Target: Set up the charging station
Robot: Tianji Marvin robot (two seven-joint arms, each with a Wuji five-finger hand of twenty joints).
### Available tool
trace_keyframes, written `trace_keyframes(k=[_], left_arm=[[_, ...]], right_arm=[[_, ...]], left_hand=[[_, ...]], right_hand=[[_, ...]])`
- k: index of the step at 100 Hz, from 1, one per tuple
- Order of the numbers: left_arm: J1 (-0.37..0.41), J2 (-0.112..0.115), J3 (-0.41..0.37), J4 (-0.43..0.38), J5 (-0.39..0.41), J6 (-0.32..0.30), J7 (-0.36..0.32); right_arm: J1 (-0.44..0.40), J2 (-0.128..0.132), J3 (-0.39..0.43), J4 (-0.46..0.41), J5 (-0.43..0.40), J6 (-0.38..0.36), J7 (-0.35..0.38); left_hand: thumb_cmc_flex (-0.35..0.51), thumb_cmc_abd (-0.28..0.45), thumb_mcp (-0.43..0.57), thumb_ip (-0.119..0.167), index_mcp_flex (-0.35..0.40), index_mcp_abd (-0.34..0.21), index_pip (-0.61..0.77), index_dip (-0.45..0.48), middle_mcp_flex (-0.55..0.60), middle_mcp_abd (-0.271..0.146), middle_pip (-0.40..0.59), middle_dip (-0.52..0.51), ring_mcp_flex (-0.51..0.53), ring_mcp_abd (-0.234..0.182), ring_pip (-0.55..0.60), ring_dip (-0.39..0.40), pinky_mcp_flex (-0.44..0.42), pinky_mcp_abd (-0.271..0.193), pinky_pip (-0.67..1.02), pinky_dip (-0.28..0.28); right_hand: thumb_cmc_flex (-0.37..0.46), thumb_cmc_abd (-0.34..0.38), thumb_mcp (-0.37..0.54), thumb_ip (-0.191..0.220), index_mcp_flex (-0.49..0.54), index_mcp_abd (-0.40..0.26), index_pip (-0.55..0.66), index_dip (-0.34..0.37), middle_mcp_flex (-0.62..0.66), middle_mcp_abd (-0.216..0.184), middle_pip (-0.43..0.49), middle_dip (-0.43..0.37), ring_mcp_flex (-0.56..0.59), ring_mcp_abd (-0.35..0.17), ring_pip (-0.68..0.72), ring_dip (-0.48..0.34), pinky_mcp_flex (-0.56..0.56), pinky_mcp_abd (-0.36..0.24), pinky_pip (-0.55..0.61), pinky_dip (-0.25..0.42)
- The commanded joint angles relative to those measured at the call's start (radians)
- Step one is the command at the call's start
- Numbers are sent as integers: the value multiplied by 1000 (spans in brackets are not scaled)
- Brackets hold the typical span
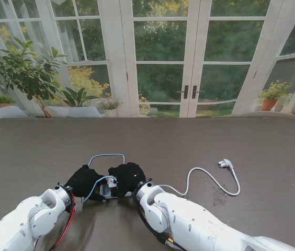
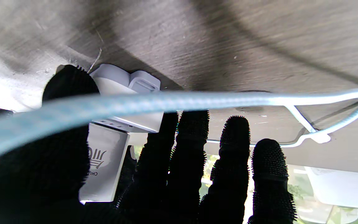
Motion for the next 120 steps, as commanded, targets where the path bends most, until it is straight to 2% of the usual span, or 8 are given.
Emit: trace_keyframes(k=[1, 26, 39, 52, 67, 91, 111, 120], left_arm=[[9, -2, -1, 8, 3, -1, -27], [8, -2, 3, 9, -2, 0, -33], [6, -2, 5, 8, -4, 0, -36], [4, -2, 5, 8, -5, 0, -39], [4, -2, 8, 7, -7, 2, -42], [4, -2, 11, 5, -8, 3, -45], [6, -1, 8, 1, -6, 4, -50], [6, -1, 7, 0, -5, 2, -51]], right_arm=[[-34, 12, -15, 21, -10, 6, 35], [-39, 25, -9, -6, -25, 21, 36], [-47, 43, 2, -51, -37, 40, 52], [-59, 57, 25, -93, -39, 54, 56], [-76, 89, 63, -172, -41, 83, 97], [-90, 129, 112, -246, -52, 117, 146], [-111, 169, 155, -302, -87, 139, 179], [-120, 187, 172, -325, -101, 142, 204]], left_hand=[[71, 150, 104, 3, 173, -93, 93, 17, 37, 9, 14, -8, 11, 4, 21, 16, -12, 20, 33, 2], [72, 149, 102, 2, 173, -92, 90, 20, 35, 7, 15, -6, 9, 4, 19, 15, -13, 20, 33, 2], [72, 147, 102, 2, 174, -94, 90, 21, 36, 7, 15, -5, 9, 4, 19, 15, -13, 20, 32, 2], [70, 149, 102, 2, 175, -94, 89, 22, 36, 7, 15, -5, 10, 2, 19, 15, -12, 20, 32, 2], [70, 149, 103, 2, 176, -93, 88, 24, 37, 6, 16, -4, 9, 4, 18, 15, -12, 20, 32, 2], [71, 149, 103, 2, 176, -92, 88, 25, 36, 8, 15, -4, 8, 3, 18, 15, -15, 19, 30, 1], [71, 149, 104, 3, 175, -90, 86, 25, 36, 9, 15, -4, 8, 4, 18, 15, -15, 19, 29, 1], [70, 150, 104, 3, 177, -87, 86, 26, 37, 8, 15, -4, 9, 3, 19, 15, -13, 18, 30, 2]], right_hand=[[-5, 18, 88, 94, -28, -185, 34, 85, -95, -12, 14, -10, -86, 136, -296, -137, -43, 44, -9, 26], [-116, 19, 48, 80, -292, -131, -97, 26, -325, -29, 43, -41, -298, 173, -236, -152, -181, 59, -36, 76], [-185, 50, 22, 77, -441, -101, -172, -22, -452, -44, 32, -62, -414, 167, -255, -185, -252, 47, -66, 101], [-239, 86, 9, 74, -521, -76, -193, -44, -537, -44, 19, -80, -470, 166, -282, -207, -280, 45, -87, 111], [-296, 154, -15, 71, -561, -74, -209, -73, -582, -35, -6, -117, -506, 171, -317, -233, -308, 50, -128, 122], [-295, 203, -41, 75, -575, -93, -218, -92, -604, -22, -10, -132, -508, 181, -329, -241, -309, 53, -151, 136], [-281, 278, -88, 82, -464, -154, -220, -98, -560, -13, 47, -88, -458, 191, -247, -196, -254, 70, -79, 202], [-196, 313, -136, 113, -401, -218, -235, -91, -536, -19, 80, -33, -430, 192, -179, -159, -228, 78, -16, 243]])
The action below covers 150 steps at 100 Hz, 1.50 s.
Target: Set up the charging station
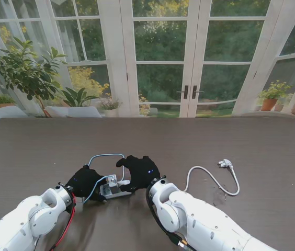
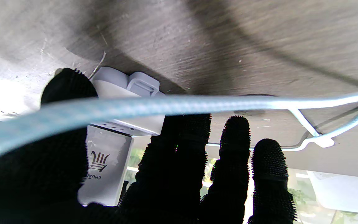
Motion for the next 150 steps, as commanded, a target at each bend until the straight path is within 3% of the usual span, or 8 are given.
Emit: trace_keyframes(k=[1, 18, 39, 48, 55, 75, 107, 150], left_arm=[[10, -1, 3, 5, 4, 0, -27], [10, -1, 2, 4, 4, -2, -28], [8, -1, 0, 5, 5, -7, -27], [10, -1, -2, 3, 6, -7, -29], [12, -1, -3, 2, 5, -7, -29], [16, 0, -7, -3, 5, -6, -33], [17, -1, -10, -3, 3, -8, -33], [16, -2, -11, -1, 2, -9, -29]], right_arm=[[-9, 24, 8, -20, -9, 5, 33], [-22, 48, 23, -52, -23, 0, 81], [-17, 56, -1, -57, -43, 2, 104], [-11, 55, -16, -52, -46, 0, 107], [-8, 52, -25, -46, -42, -3, 108], [-2, 47, -39, -38, -33, -2, 116], [16, 44, -63, -16, -23, 0, 140], [6, 71, -60, -58, -55, 10, 183]], left_hand=[[84, 128, 107, 3, 151, -132, 90, 9, 37, -8, 1, -13, 9, 3, 19, 15, -13, 17, 30, 2], [82, 129, 108, 3, 152, -135, 89, 10, 37, -8, 1, -13, 8, 3, 18, 15, -14, 18, 30, 2], [82, 130, 109, 3, 152, -132, 88, 11, 38, -8, 1, -13, 8, 4, 19, 15, -14, 17, 30, 2], [81, 130, 109, 3, 154, -133, 89, 12, 39, -6, 2, -13, 9, 4, 19, 15, -13, 16, 30, 2], [81, 131, 109, 3, 154, -133, 88, 12, 40, -7, 3, -12, 8, 3, 19, 15, -12, 17, 31, 2], [80, 133, 110, 3, 154, -133, 88, 13, 41, -7, 3, -12, 10, 5, 20, 16, -12, 17, 32, 2], [75, 138, 108, 3, 157, -132, 85, 14, 45, -5, 4, -11, 12, 5, 21, 16, -12, 17, 32, 2], [68, 144, 111, 4, 159, -126, 76, 18, 45, -5, 3, -11, 11, 7, 22, 16, -13, 18, 32, 2]], right_hand=[[53, 28, -36, 55, 43, -58, -17, -11, 18, -1, 31, 42, 37, 19, 54, 35, 19, 33, 64, 40], [153, 38, 101, 153, 181, -150, -42, 1, 115, -14, 93, 149, 109, 18, 201, 103, 75, 39, 188, 97], [237, -13, 285, 175, 257, -183, -62, 8, 261, -28, 217, 305, 255, -27, 435, 189, 158, 40, 301, 122], [306, -146, 359, 39, 279, -184, -66, 10, 343, -27, 250, 424, 319, -43, 519, 207, 193, 43, 342, 121], [330, -200, 387, -8, 287, -181, -67, 10, 382, -29, 278, 461, 352, -50, 559, 219, 213, 45, 365, 125], [323, -202, 392, -27, 308, -172, -65, 10, 417, -31, 292, 495, 374, -49, 578, 224, 227, 46, 383, 128], [272, -132, 361, 24, 322, -144, -55, 14, 413, -34, 273, 509, 376, -52, 577, 223, 228, 37, 391, 127], [232, -76, 326, 65, 365, -113, 4, 40, 423, -40, 266, 514, 391, -57, 575, 221, 238, 27, 401, 129]])
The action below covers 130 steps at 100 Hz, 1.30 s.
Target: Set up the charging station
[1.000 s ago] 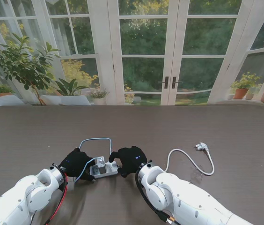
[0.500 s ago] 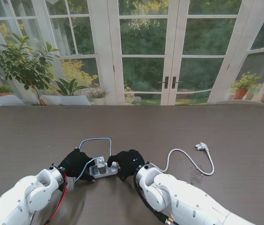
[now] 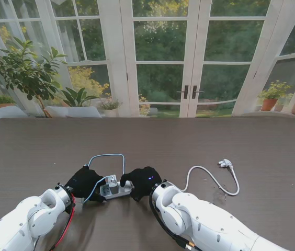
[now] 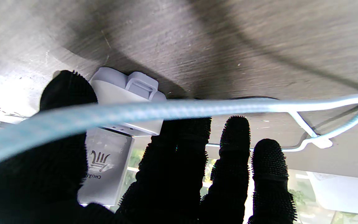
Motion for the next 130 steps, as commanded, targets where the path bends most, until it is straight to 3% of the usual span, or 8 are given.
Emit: trace_keyframes(k=[1, 72, 130], left_arm=[[7, -1, 1, 7, 1, -2, -22], [12, -3, -3, 4, -1, 0, -19], [20, -3, -11, -3, 0, 1, -18]], right_arm=[[-11, 9, -6, -2, -10, 3, 29], [20, 26, -61, -16, -21, 42, 126], [32, 49, -81, -50, -45, 59, 193]], left_hand=[[75, 128, 111, 24, 148, -131, 78, 11, 34, -5, 1, -11, 10, 7, 22, 16, -13, 18, 32, 2], [62, 138, 114, 24, 155, -127, 65, 22, 37, -4, 1, -10, 11, 7, 22, 16, -13, 18, 32, 2], [49, 150, 116, 27, 162, -122, 49, 31, 38, 0, 0, -10, 10, 11, 22, 16, -14, 18, 32, 2]], right_hand=[[-31, 15, 77, 47, 79, 37, 76, 41, 4, -26, 3, 14, 36, -9, 24, 11, 0, 14, 65, 27], [-101, 161, -10, 147, 67, 121, 91, 47, -13, -33, -11, 9, 26, -20, 16, 12, -5, -6, 65, 27], [-122, 209, -51, 182, 113, 173, 113, 52, -8, -34, -12, -7, 14, -19, 6, 10, -23, -23, 48, 21]])
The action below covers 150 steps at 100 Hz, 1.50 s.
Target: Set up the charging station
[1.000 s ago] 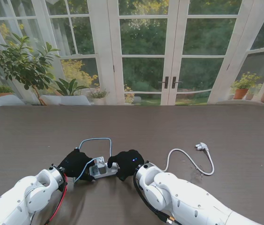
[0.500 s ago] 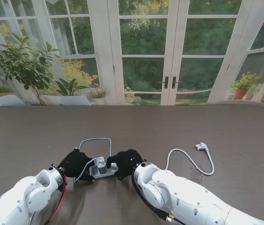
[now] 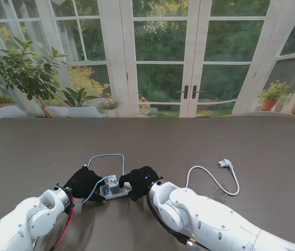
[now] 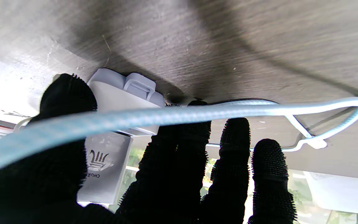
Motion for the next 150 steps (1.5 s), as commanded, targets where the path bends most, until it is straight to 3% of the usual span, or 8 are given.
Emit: trace_keyframes(k=[1, 50, 70, 100, 128, 138, 142, 150], left_arm=[[8, -3, 1, 4, 0, 0, -19], [17, -3, -7, -3, 0, 1, -19], [18, -3, -10, -3, 2, -2, -18], [9, -2, -1, 4, -1, -5, -22], [7, -2, -1, 4, 1, -3, -23], [7, -2, -1, 4, 3, -1, -19], [8, -2, -3, 3, 5, -1, -17], [2, -2, -11, 8, 6, -11, -12]], right_arm=[[-24, 17, -20, 30, -7, 2, 43], [32, -13, -98, 104, 29, 8, 54], [26, -18, -88, 112, 40, 2, 41], [-33, 5, -2, 13, 6, 18, 24], [-102, -7, 104, -43, 45, 17, -40], [-119, -10, 131, -61, 53, 12, -59], [-125, -12, 141, -67, 57, 12, -65], [-129, -16, 153, -72, 65, 14, -77]], left_hand=[[58, 128, 116, 27, 146, -123, 73, 14, 38, -2, 0, -10, 9, 12, 22, 16, -15, 18, 32, 2], [53, 133, 118, 28, 151, -121, 65, 22, 41, 2, 0, -9, 11, 12, 23, 17, -14, 18, 33, 3], [47, 133, 118, 29, 150, -122, 61, 25, 37, 0, -3, -10, 7, 9, 20, 16, -17, 17, 31, 2], [43, 135, 119, 29, 149, -122, 54, 31, 34, -1, -5, -12, 6, 8, 19, 15, -19, 17, 27, 1], [26, 141, 123, 33, 141, -117, 37, 34, 13, 2, -19, -19, -5, 11, 14, 14, -23, 16, 24, 0], [-18, 148, 158, 51, 127, -104, -20, 71, -24, 5, -70, -71, -32, 11, -21, -4, -37, 13, 8, -5], [-50, 153, 182, 80, 117, -100, -58, 87, -46, 9, -96, -107, -51, 9, -53, -24, -46, 10, -13, -12], [-72, 155, 171, 83, 76, -90, -116, 105, -101, 16, -142, -172, -104, 8, -119, -68, -80, 5, -73, -33]], right_hand=[[-38, 19, -2, 40, 159, 153, 179, 60, -8, -22, 2, -6, 14, -9, 6, 10, -13, -10, 37, 21], [-49, 43, -25, 43, 154, 177, 178, 58, -16, -26, 5, -6, 5, -15, 2, 11, -23, -22, 26, 20], [-71, 58, -57, 38, 99, 152, 170, 58, -50, -21, -15, -17, -10, -12, 0, 12, -35, -20, 18, 19], [-98, 74, -160, 37, -16, 127, 159, 56, -122, -3, -143, -171, -45, 0, -55, -7, -59, 4, -7, 22], [-112, 102, -286, 15, -97, 124, 118, 31, -129, 16, -193, -274, -58, 36, -136, -31, -59, 27, -17, 28], [-109, 117, -323, 13, -93, 121, 119, 29, -132, 21, -217, -305, -62, 44, -179, -47, -65, 34, -29, 27], [-108, 120, -331, 12, -90, 119, 118, 28, -133, 26, -236, -323, -65, 49, -200, -55, -68, 39, -38, 25], [-109, 129, -346, 11, -87, 124, 118, 27, -142, 31, -279, -366, -75, 57, -262, -80, -74, 45, -61, 16]])
